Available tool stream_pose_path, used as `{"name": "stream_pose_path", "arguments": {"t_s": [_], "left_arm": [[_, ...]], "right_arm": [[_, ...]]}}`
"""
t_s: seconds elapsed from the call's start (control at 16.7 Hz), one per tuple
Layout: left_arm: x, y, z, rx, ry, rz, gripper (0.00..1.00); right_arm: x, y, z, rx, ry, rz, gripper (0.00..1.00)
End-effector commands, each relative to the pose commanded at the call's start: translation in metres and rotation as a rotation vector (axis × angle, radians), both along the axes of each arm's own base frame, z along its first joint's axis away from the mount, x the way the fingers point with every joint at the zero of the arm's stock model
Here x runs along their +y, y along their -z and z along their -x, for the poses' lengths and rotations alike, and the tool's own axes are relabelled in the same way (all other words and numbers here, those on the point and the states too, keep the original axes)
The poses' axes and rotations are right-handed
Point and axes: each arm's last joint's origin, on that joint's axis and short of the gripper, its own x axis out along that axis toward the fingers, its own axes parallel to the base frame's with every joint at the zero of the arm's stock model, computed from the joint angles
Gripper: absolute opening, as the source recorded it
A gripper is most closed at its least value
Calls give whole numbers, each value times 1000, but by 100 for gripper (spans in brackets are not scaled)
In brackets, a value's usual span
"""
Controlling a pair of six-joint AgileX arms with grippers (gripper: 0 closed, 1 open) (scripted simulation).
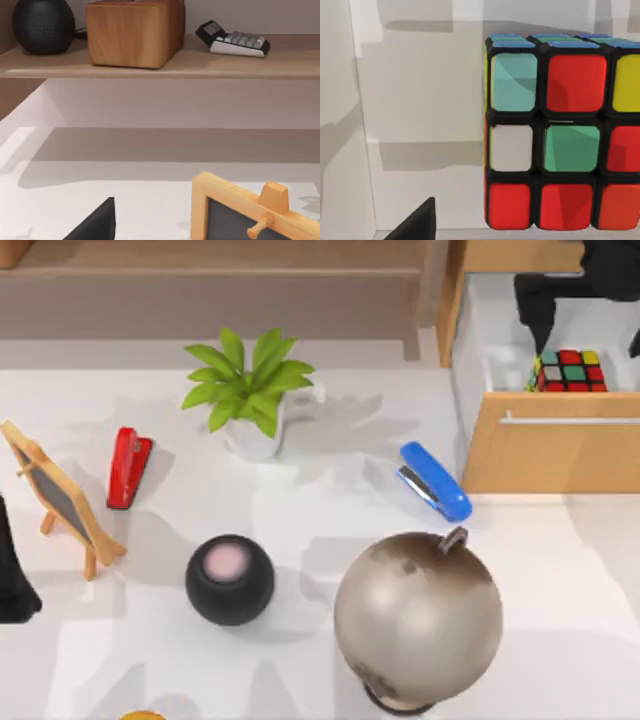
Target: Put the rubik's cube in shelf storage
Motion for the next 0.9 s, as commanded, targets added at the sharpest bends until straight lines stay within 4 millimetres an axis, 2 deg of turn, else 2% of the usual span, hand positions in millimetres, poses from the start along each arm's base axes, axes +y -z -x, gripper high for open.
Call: {"name": "stream_pose_path", "arguments": {"t_s": [0.18,0.54,0.9], "left_arm": [[0,0,0,0,0,0,100],[0,0,0,0,0,0,100],[0,0,0,0,0,0,100]], "right_arm": [[2,4,1,-1,1,-1,100],[2,26,4,3,10,1,100],[-2,57,-8,6,4,0,100]]}}
